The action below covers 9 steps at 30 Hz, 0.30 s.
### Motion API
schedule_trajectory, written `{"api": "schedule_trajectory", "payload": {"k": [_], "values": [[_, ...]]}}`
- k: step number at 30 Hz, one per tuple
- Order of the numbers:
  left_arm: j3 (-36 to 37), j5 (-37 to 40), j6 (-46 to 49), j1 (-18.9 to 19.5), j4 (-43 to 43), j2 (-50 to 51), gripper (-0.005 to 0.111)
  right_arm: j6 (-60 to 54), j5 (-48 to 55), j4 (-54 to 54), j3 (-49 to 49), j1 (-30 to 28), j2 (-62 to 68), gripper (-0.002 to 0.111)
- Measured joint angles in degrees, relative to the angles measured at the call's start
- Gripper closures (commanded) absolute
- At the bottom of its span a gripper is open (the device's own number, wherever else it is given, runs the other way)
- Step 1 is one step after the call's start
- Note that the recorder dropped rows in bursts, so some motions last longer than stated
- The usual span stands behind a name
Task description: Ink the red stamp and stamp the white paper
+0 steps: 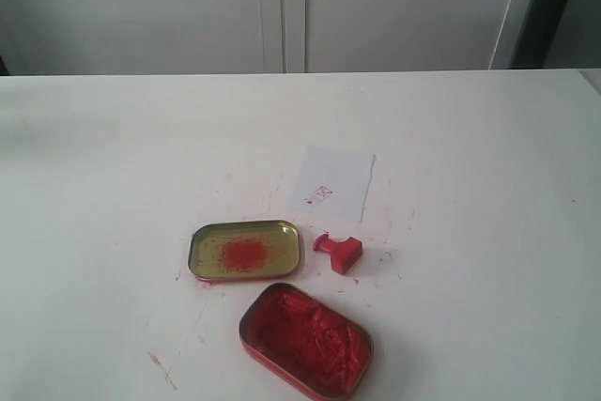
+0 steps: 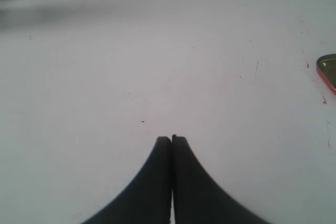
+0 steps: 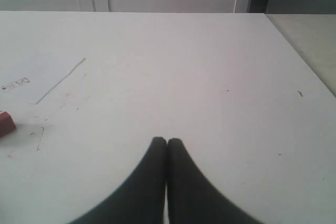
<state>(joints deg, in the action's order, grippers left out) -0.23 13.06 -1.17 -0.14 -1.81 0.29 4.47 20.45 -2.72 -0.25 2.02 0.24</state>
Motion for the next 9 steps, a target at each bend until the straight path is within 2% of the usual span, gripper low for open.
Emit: {"api": "schedule_trajectory", "payload": {"k": [9], "values": [[0.0, -0.35, 0.0, 0.0, 0.0, 0.0, 0.107, 0.0, 0.0, 0.11, 0.0, 0.0, 0.0, 0.108]]}}
